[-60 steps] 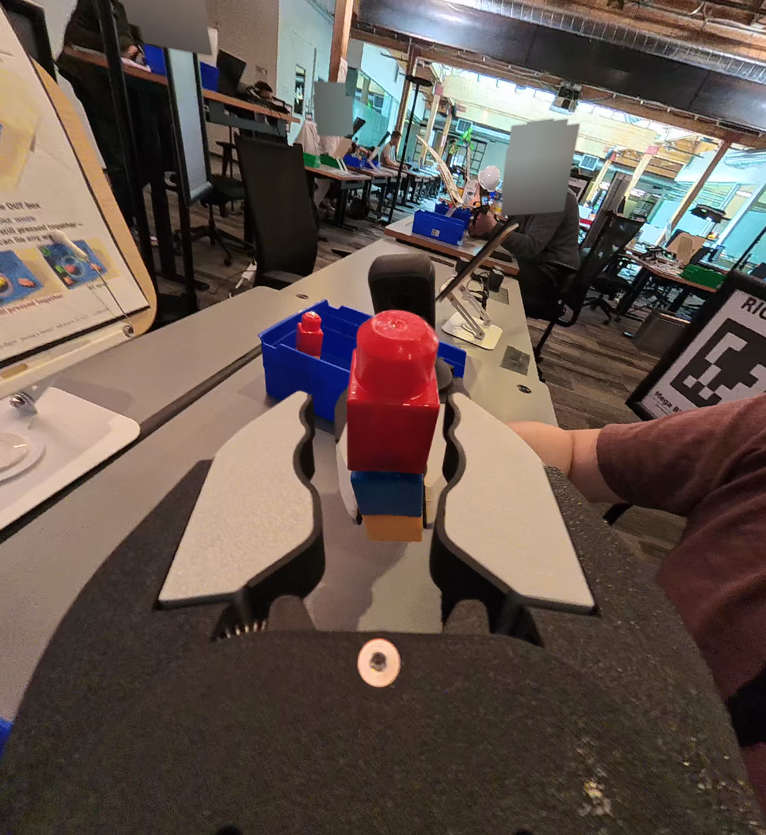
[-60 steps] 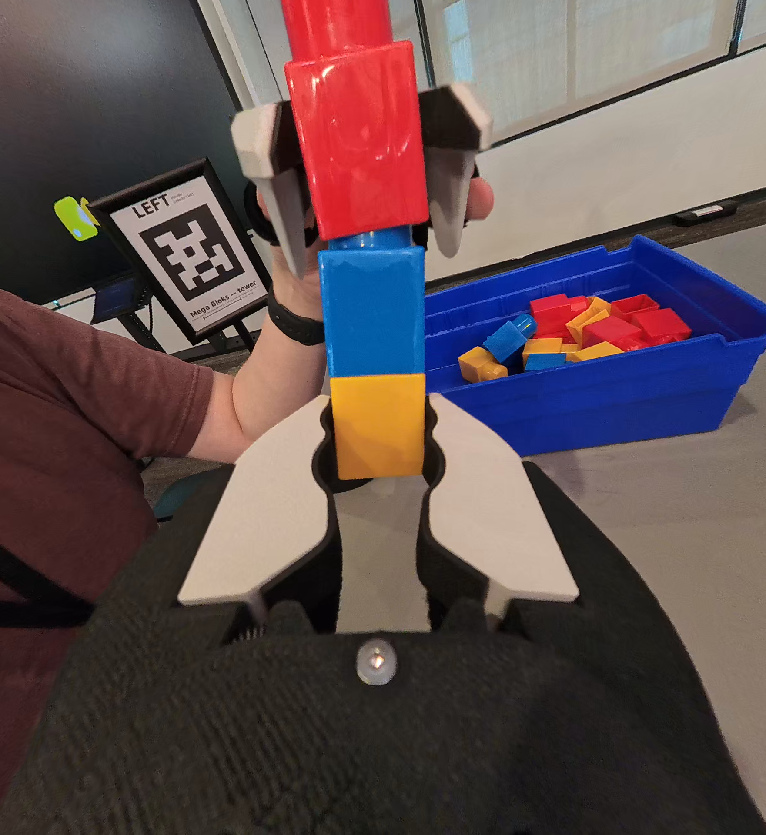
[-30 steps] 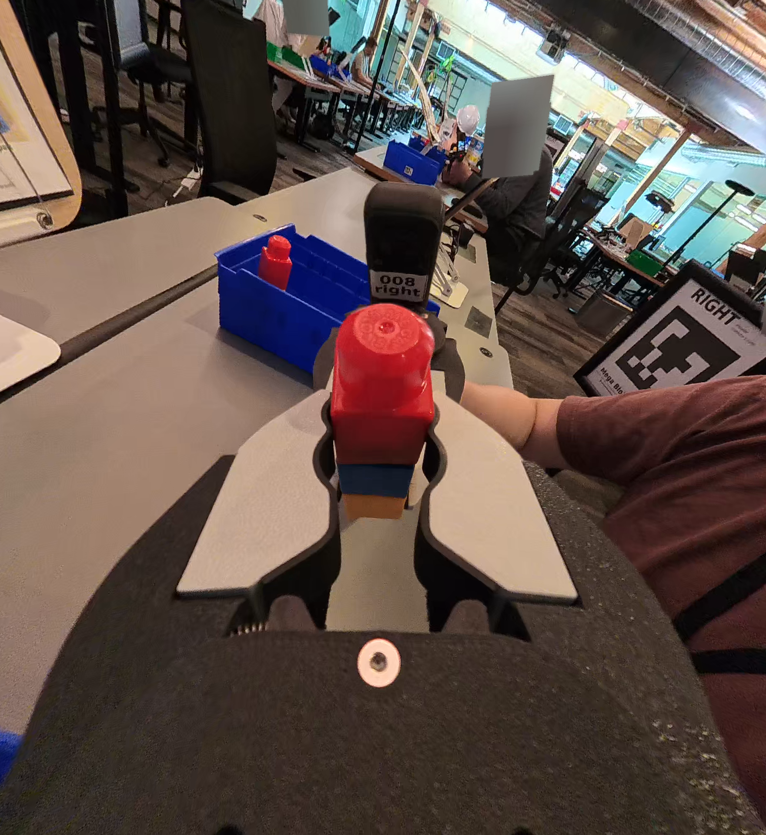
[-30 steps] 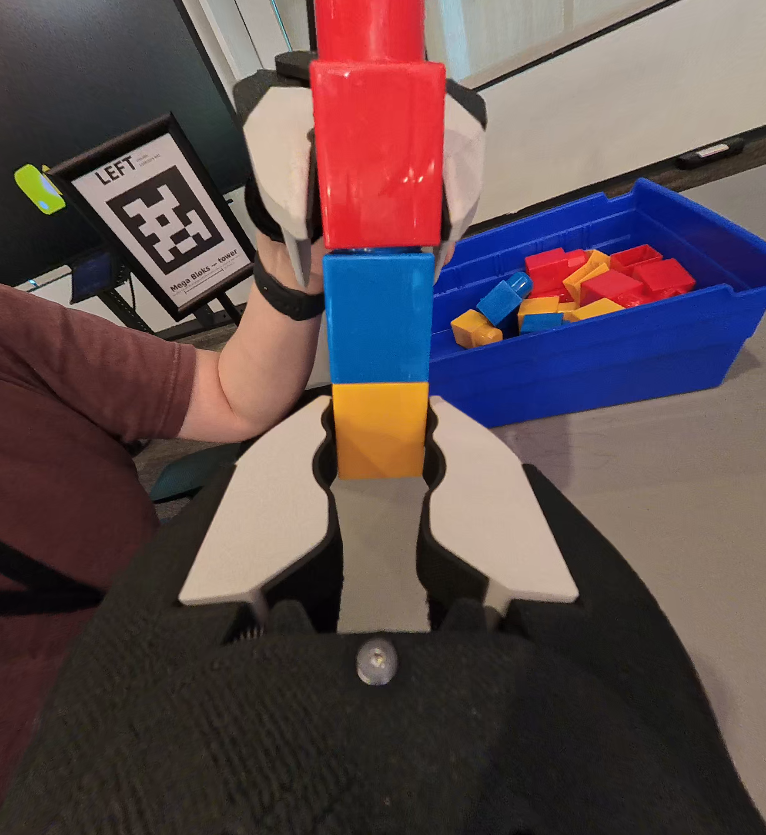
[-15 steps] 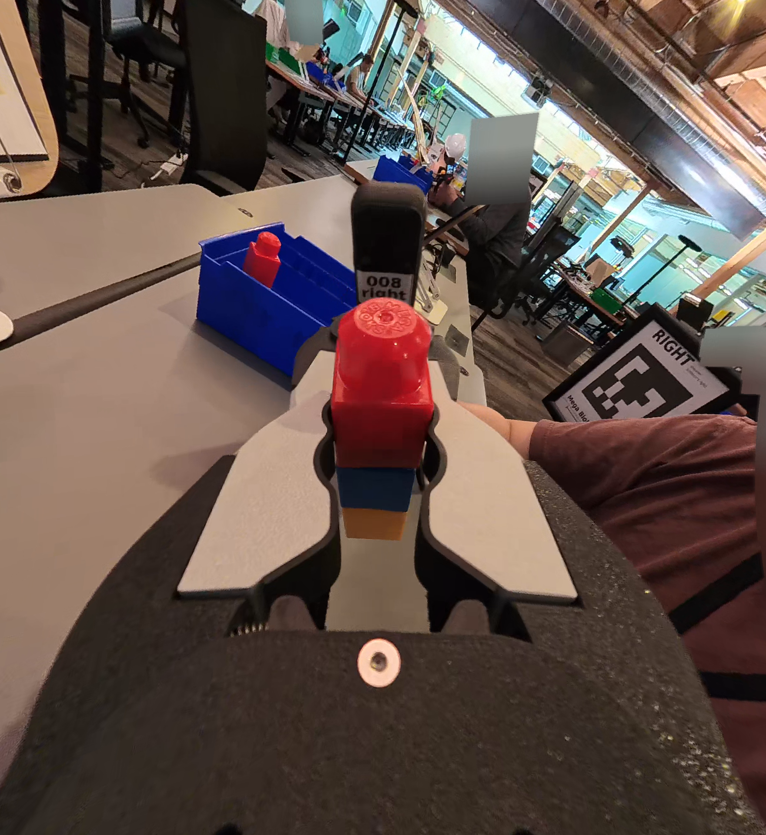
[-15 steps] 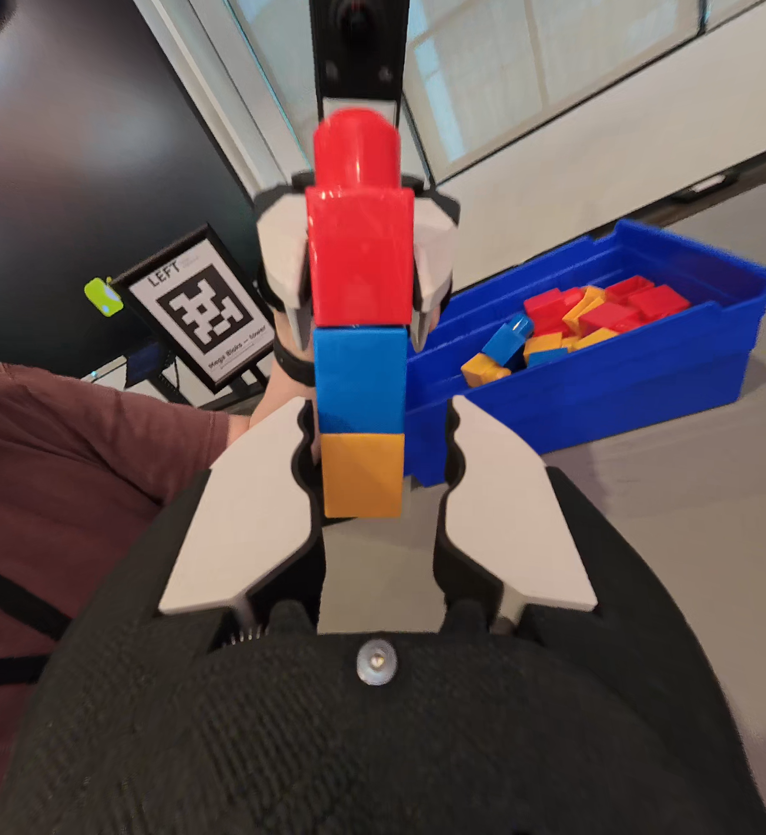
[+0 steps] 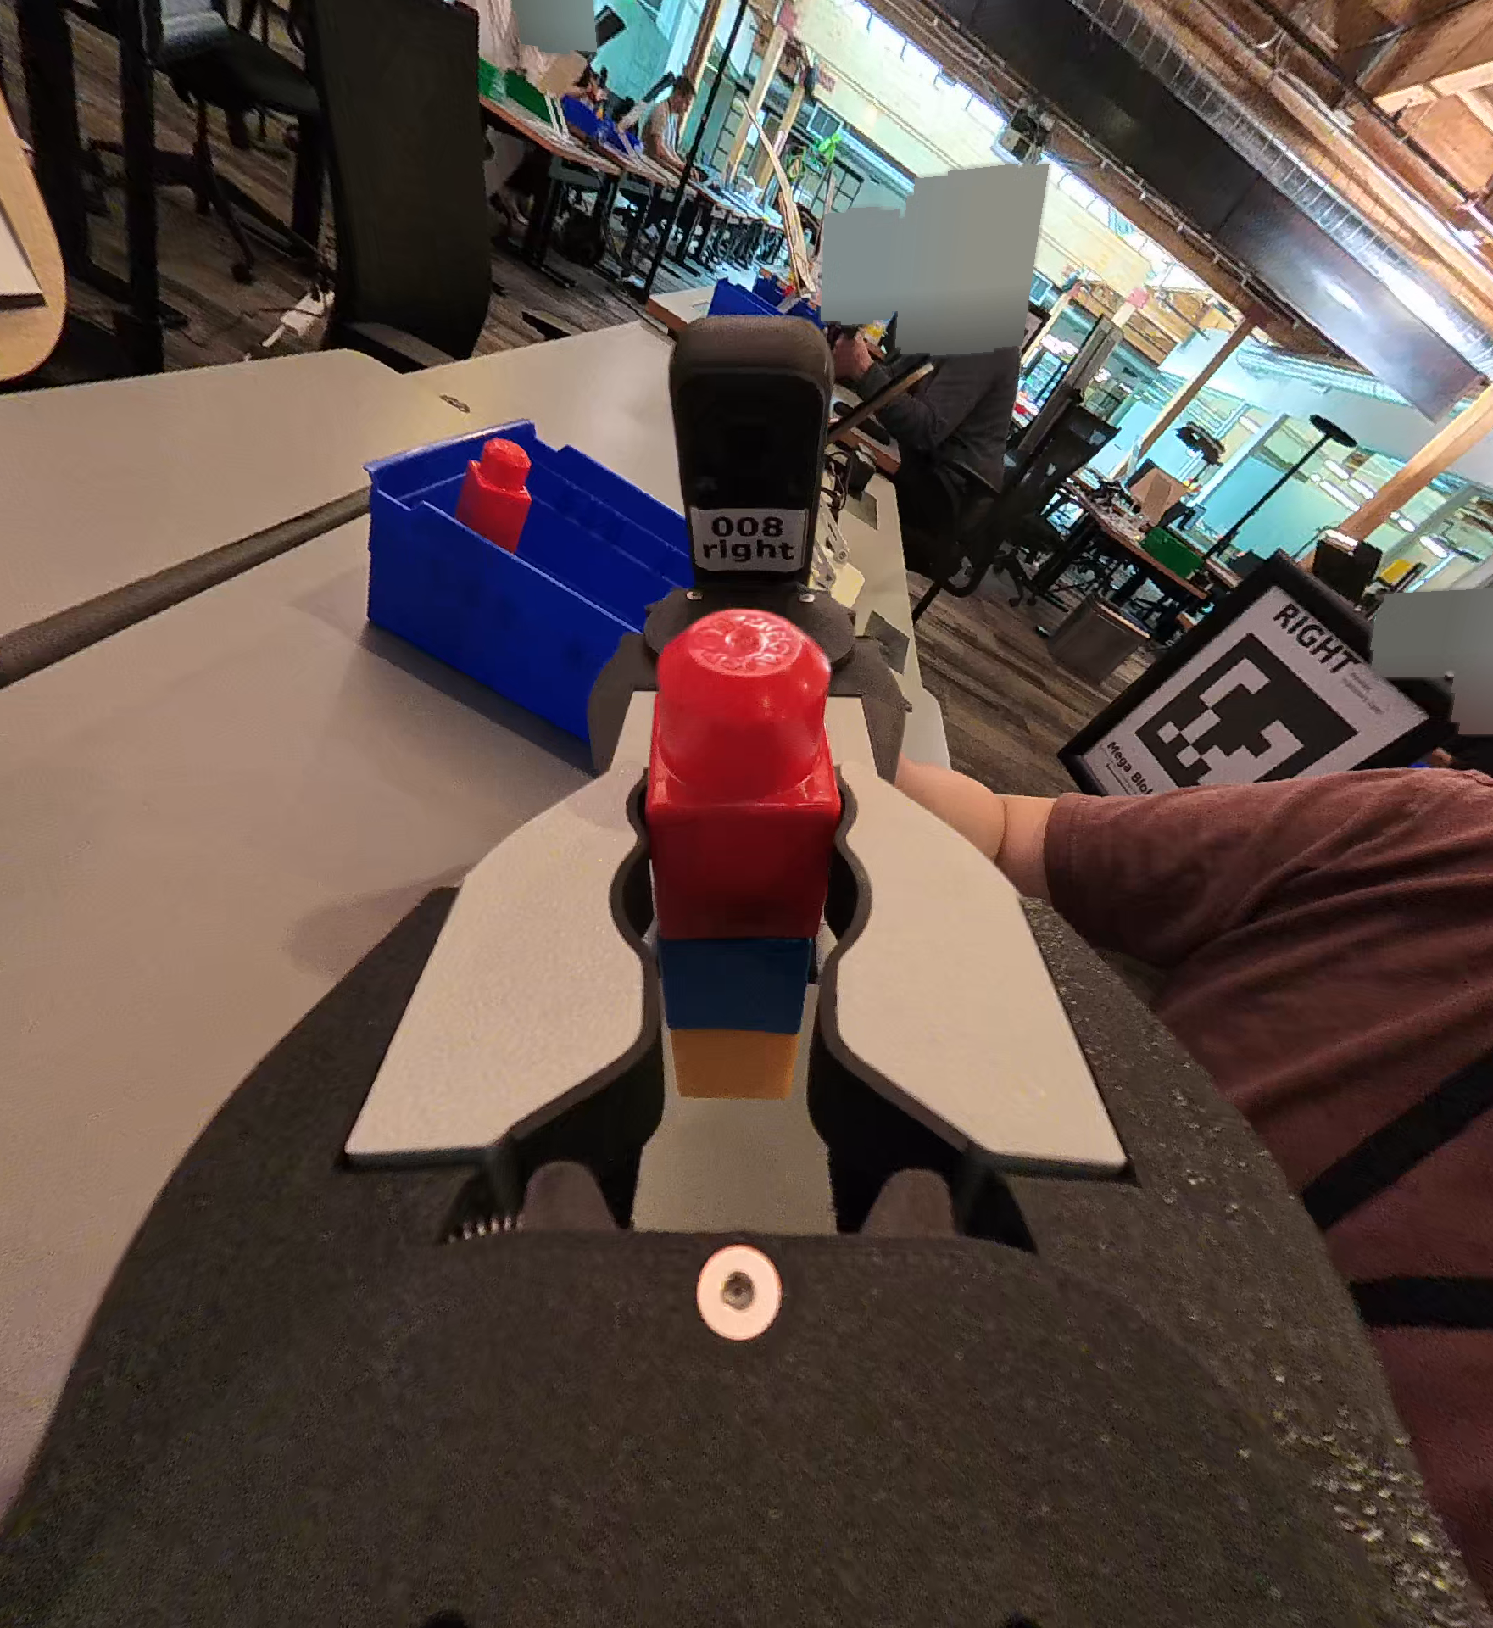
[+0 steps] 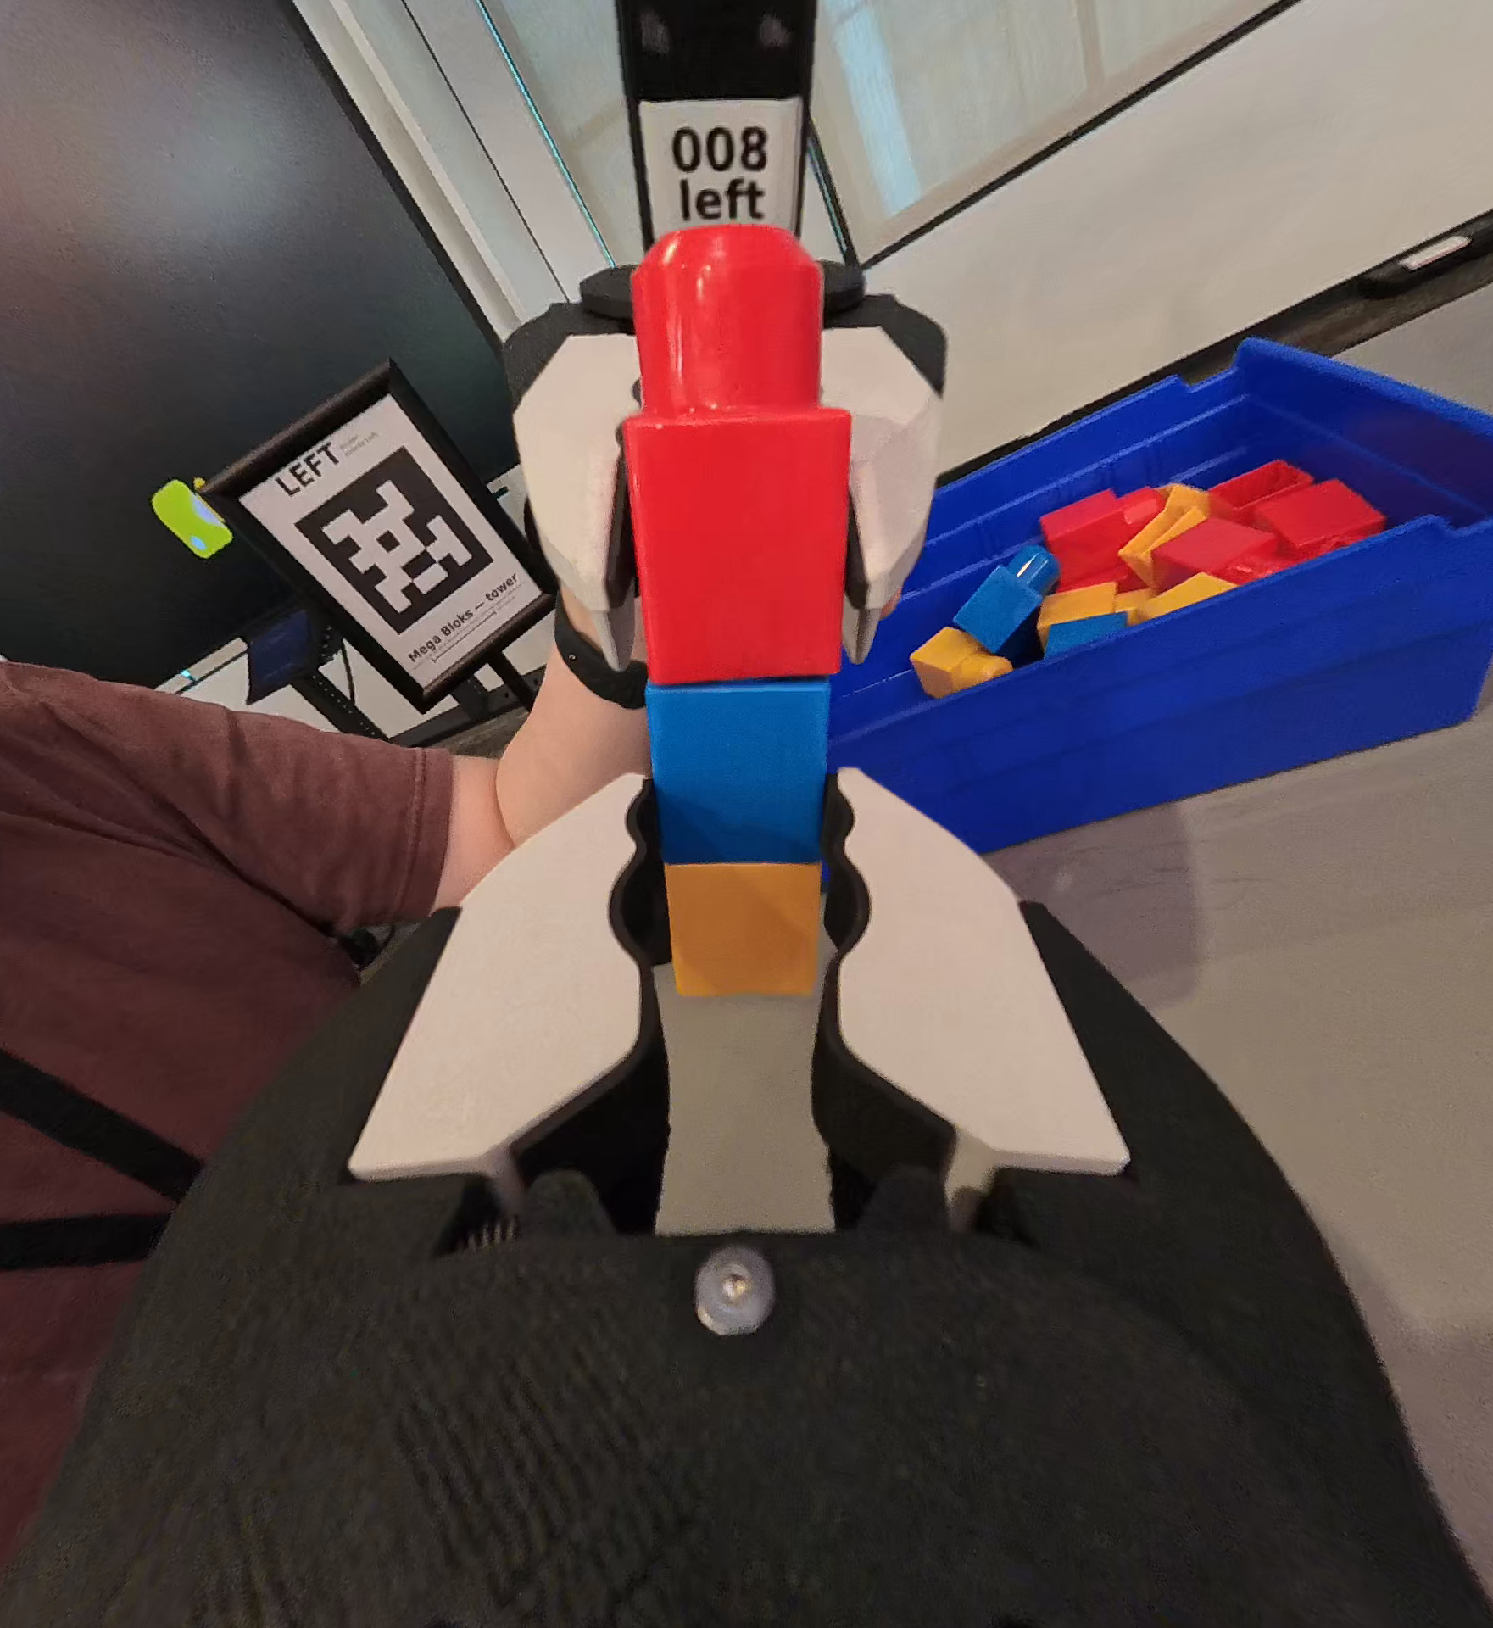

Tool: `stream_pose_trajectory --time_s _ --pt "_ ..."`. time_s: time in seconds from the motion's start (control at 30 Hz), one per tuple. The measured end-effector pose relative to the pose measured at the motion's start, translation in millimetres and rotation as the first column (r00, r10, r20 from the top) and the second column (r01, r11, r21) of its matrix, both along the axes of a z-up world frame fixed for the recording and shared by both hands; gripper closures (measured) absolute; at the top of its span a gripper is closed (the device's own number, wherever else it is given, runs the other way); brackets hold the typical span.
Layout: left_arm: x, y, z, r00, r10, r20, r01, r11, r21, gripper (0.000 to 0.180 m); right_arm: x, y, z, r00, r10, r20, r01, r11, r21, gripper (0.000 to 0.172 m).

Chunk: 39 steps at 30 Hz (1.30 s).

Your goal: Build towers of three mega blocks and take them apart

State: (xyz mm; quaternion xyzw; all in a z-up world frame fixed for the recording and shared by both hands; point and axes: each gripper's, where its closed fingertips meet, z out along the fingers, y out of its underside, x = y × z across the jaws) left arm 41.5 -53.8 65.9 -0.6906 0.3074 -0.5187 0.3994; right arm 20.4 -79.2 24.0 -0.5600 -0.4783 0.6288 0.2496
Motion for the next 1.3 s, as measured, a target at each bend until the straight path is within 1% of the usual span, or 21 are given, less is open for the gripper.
stream_pose_trajectory --time_s 0.17,0.37,0.63,0.7,0.8,0.93,1.0,1.03,1.1,1.13,1.17,1.23,1.3 --pt "-1.6 -3.8 -1.0 0.999 -0.038 0.013 0.038 0.999 -0.016 0.145 2.1 -1.0 2.4 0.999 0.032 -0.02 -0.033 0.999 -0.039 0.137" --pt "0.6 -4.4 -1.5 0.999 -0.043 0.012 0.043 0.999 -0.008 0.145 3.3 -2.0 1.4 0.999 0.047 -0.007 -0.047 0.998 -0.044 0.137" --pt "1.3 -1.7 -2.8 1.0 -0.022 0.01 0.022 0.999 -0.025 0.145 3.7 -0.5 -0.2 0.999 0.047 0.002 -0.047 0.998 -0.052 0.137" --pt "1.1 0.8 -1.8 1.0 -0.001 0.009 0.001 0.999 -0.032 0.145 4.2 1.5 0.8 0.999 0.044 -0.007 -0.044 0.997 -0.063 0.137" --pt "1.5 1.4 -4.5 1.0 0.014 -0.023 -0.014 1.0 -0.02 0.145 4.3 2.0 -1.1 0.999 0.04 0.006 -0.039 0.998 -0.052 0.137" --pt "1.6 1.1 -4.4 1.0 0.015 -0.012 -0.015 0.999 -0.047 0.145 3.8 0.1 -0.8 0.999 0.052 -0.001 -0.052 0.996 -0.07 0.136" --pt "1.1 0.0 0.5 1.0 0.004 0.002 -0.003 0.999 -0.047 0.144 5.6 -0.9 6.1 0.997 0.072 -0.043 -0.076 0.991 -0.112 0.136" --pt "0.2 -1.0 6.8 1.0 -0.002 0.019 0.002 1.0 -0.023 0.14 7.5 -1.0 10.0 0.995 0.081 -0.063 -0.088 0.988 -0.129 0.136" --pt "-7.6 2.0 31.3 0.993 0.054 0.107 -0.062 0.996 0.068 0.119 12.1 2.5 16.9 0.993 0.073 -0.096 -0.086 0.987 -0.137 0.136" --pt "-12.9 0.4 43.2 0.986 0.069 0.155 -0.087 0.99 0.11 0.118 15.3 4.6 22.7 0.99 0.069 -0.122 -0.086 0.985 -0.147 0.136" --pt "-17.1 -2.5 50.2 0.983 0.071 0.171 -0.095 0.986 0.14 0.118 19.7 6.8 30.9 0.985 0.065 -0.161 -0.091 0.983 -0.161 0.136" --pt "-20.4 -4.6 47.8 0.989 0.087 0.12 -0.105 0.983 0.152 0.112 31.7 9.9 50.3 0.965 0.07 -0.254 -0.118 0.976 -0.182 0.136" --pt "-15.4 -3.0 37.7 0.993 0.103 0.056 -0.11 0.984 0.142 0.105 43.0 17.4 66.2 0.944 0.034 -0.329 -0.096 0.98 -0.176 0.136"
